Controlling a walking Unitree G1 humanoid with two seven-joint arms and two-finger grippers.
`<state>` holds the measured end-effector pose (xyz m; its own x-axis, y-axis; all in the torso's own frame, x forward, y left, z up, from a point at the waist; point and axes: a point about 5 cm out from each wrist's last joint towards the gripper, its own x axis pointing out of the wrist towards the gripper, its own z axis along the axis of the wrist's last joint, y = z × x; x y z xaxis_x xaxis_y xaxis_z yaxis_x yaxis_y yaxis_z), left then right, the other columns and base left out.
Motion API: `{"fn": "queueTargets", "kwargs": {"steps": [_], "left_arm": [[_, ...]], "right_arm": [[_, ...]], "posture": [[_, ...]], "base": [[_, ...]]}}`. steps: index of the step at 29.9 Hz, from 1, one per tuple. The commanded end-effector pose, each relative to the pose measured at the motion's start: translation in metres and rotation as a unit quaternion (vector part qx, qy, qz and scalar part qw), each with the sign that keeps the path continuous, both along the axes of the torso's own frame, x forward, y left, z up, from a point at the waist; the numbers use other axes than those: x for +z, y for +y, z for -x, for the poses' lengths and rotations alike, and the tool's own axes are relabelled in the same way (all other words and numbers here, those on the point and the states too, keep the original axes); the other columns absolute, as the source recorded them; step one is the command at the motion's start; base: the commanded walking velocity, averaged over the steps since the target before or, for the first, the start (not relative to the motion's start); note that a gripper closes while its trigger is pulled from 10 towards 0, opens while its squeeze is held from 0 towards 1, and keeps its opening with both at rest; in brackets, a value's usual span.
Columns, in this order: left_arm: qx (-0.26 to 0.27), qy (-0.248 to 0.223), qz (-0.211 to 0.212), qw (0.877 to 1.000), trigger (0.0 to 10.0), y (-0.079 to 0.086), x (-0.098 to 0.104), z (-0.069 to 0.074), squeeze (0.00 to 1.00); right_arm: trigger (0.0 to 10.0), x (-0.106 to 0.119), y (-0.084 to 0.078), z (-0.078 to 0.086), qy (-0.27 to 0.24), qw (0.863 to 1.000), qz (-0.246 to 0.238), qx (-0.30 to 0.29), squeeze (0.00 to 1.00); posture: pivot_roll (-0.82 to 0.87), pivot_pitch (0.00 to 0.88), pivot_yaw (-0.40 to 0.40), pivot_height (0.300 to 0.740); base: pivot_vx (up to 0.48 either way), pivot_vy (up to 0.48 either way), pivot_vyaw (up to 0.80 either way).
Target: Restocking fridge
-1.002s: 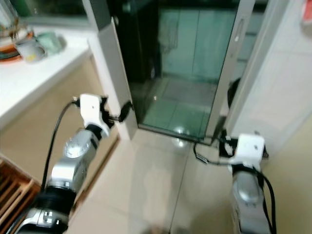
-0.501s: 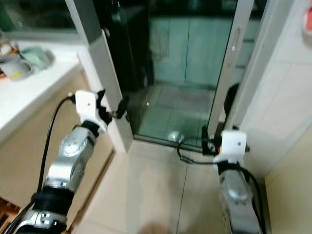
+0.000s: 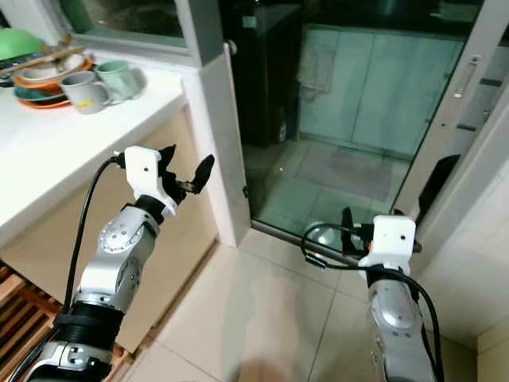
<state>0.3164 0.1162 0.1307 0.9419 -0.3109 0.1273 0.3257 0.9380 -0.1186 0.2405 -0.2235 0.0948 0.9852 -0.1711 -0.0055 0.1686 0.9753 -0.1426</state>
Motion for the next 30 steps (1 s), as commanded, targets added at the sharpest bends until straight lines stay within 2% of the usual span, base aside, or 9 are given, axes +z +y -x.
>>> {"fn": "queueTargets", "kwargs": {"steps": [1,4,6,12,13,18,21,28,30], "left_arm": [[-0.005,-0.007,0.0,1.0,10.0,-0.001,0.002,0.003,0.0],[-0.018,-0.032,0.004,0.999,10.0,-0.005,0.008,0.01,0.0],[-0.003,-0.043,0.013,0.999,10.0,0.001,0.012,0.013,0.0],[0.062,-0.004,0.008,0.998,10.0,0.025,-0.001,0.021,0.0],[0.068,0.017,-0.007,0.997,10.0,0.027,-0.011,0.024,0.0],[0.049,0.01,-0.025,0.998,10.0,0.018,-0.009,0.022,0.0],[0.025,0.007,-0.054,0.998,10.0,0.009,-0.009,0.023,0.0],[0.023,0.028,-0.042,0.998,10.0,0.006,-0.016,0.026,0.0],[0.025,0.041,-0.042,0.998,10.0,0.004,-0.023,0.033,0.0]], "right_arm": [[10.0,0.01,0.001,-0.001,-0.016,1.0,0.006,0.004,0.16],[10.0,0.022,0.005,0.001,-0.039,0.999,0.015,0.014,0.16],[10.0,0.028,0.007,0.002,-0.051,0.998,0.019,0.015,0.16],[10.0,0.038,0.015,0.0,-0.07,0.997,0.014,0.03,0.16],[10.0,0.036,0.014,-0.004,-0.064,0.997,0.012,0.036,0.17],[10.0,0.034,0.008,-0.005,-0.045,0.998,0.017,0.04,0.17],[10.0,0.031,0.004,-0.004,-0.034,0.999,0.02,0.037,0.16],[10.0,0.029,0.009,-0.006,-0.03,0.998,0.015,0.052,0.16],[10.0,0.03,0.01,-0.007,-0.026,0.998,0.017,0.062,0.16]], "posture": [[-0.25,0.0,0.124,0.74],[-0.24,0.0,0.123,0.74],[-0.24,0.0,0.125,0.74],[-0.25,0.0,0.126,0.74],[-0.24,0.0,0.107,0.74],[-0.25,0.0,0.079,0.74],[-0.25,0.0,0.073,0.74],[-0.25,0.0,0.074,0.74],[-0.25,0.0,0.046,0.74]], "base": [[0.0,0.0,0.0],[0.0,0.0,0.0],[0.0,0.0,0.0],[0.0,0.0,0.0],[0.0,0.0,0.0],[0.0,0.0,0.0],[0.0,0.0,0.0],[0.0,0.0,0.0],[0.0,0.0,0.0]]}}
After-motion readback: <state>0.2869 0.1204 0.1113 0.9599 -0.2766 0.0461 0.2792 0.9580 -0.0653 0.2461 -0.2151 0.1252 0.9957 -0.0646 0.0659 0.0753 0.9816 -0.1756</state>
